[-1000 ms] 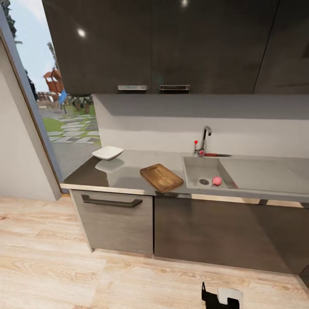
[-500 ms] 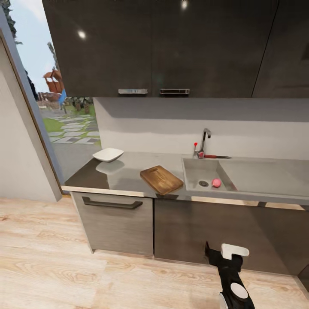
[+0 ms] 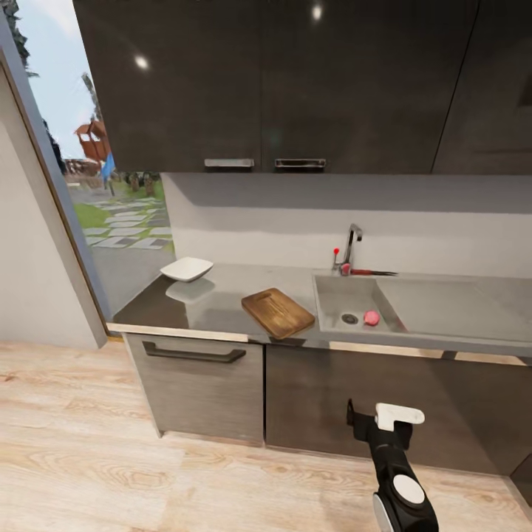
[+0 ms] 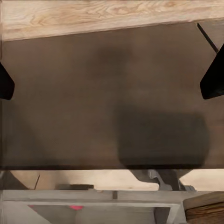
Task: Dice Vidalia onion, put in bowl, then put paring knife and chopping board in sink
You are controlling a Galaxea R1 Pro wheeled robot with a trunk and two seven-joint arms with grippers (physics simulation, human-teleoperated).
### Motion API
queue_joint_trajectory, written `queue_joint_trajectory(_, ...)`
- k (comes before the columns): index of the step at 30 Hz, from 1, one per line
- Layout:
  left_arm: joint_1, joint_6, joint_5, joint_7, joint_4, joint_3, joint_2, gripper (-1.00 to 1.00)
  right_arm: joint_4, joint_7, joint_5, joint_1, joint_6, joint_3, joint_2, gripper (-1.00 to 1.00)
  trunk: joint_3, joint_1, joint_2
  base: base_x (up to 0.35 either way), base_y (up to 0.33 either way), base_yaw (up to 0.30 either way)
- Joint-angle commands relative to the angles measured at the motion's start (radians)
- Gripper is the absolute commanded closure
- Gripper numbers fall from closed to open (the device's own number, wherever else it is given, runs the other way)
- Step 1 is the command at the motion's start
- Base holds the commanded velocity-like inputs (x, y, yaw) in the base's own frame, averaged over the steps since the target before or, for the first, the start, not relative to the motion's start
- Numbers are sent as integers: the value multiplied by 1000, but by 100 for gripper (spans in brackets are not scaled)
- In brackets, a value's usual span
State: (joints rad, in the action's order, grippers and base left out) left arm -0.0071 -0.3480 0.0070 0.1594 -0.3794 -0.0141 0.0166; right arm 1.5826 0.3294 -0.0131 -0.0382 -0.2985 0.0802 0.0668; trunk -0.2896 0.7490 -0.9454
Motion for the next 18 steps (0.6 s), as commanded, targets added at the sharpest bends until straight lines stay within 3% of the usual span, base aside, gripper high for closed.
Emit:
queue_joint_trajectory(1,-1,-3,1,2,1,-1,1,-100,8,13,-11,-1,-17,1,1,-100,2,-4,6,0,0,0)
queue_joint_trajectory(3,-1,-3,1,2,1,-1,0,-100,20,60,-51,-23,-61,1,4,-100,8,-12,20,0,0,0)
queue_joint_trajectory(5,-1,-3,1,2,1,-1,0,-100,22,78,-61,-40,-76,1,5,-100,14,-19,34,0,0,0)
queue_joint_trajectory(6,-1,-3,1,2,1,-1,0,-100,25,102,-72,-76,-109,2,11,-100,18,-23,41,0,0,0)
queue_joint_trajectory(18,-1,-3,1,2,1,-1,0,-100,27,120,-82,-266,-297,3,51,-100,55,-69,125,0,0,0)
